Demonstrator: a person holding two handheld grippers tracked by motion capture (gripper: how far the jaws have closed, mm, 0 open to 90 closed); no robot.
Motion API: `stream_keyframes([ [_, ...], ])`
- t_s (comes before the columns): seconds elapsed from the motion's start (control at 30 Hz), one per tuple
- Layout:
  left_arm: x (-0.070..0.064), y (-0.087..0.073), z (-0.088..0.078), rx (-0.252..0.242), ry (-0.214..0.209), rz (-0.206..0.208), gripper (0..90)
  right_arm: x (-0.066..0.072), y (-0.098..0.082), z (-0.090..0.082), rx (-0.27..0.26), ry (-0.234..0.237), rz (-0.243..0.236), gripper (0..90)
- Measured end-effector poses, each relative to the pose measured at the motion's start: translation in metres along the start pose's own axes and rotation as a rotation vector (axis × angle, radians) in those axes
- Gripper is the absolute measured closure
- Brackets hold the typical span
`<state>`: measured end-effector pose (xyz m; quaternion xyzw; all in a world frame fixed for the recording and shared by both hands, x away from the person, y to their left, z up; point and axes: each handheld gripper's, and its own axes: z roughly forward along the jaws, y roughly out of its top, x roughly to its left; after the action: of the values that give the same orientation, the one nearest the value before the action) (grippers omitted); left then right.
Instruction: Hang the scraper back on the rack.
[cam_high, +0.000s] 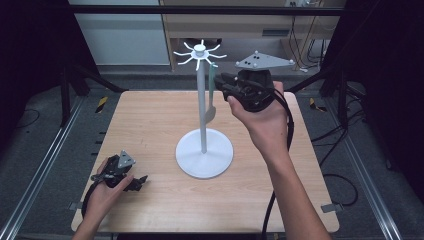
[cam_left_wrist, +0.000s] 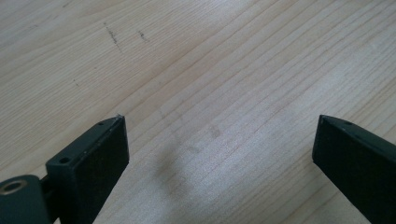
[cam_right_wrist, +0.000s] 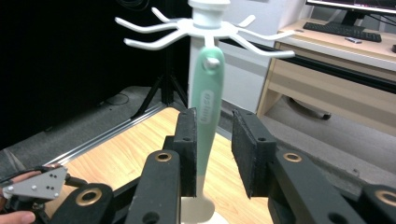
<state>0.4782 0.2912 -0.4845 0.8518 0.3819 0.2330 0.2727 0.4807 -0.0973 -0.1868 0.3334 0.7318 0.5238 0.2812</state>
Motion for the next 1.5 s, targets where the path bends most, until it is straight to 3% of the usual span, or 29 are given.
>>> stream_keyframes([
  [0.6, 0.0, 0.0, 0.0, 0.005, -0.001, 0.005, 3.5, -0.016, -0.027, -0.005, 0.053, -0.048, 0.024, 72.0],
  [1.5, -0.002, 0.0, 0.001, 0.007, -0.003, 0.007, 3.4, -0.032, -0.06, -0.009, 0.096, -0.104, 0.066, 60.3],
])
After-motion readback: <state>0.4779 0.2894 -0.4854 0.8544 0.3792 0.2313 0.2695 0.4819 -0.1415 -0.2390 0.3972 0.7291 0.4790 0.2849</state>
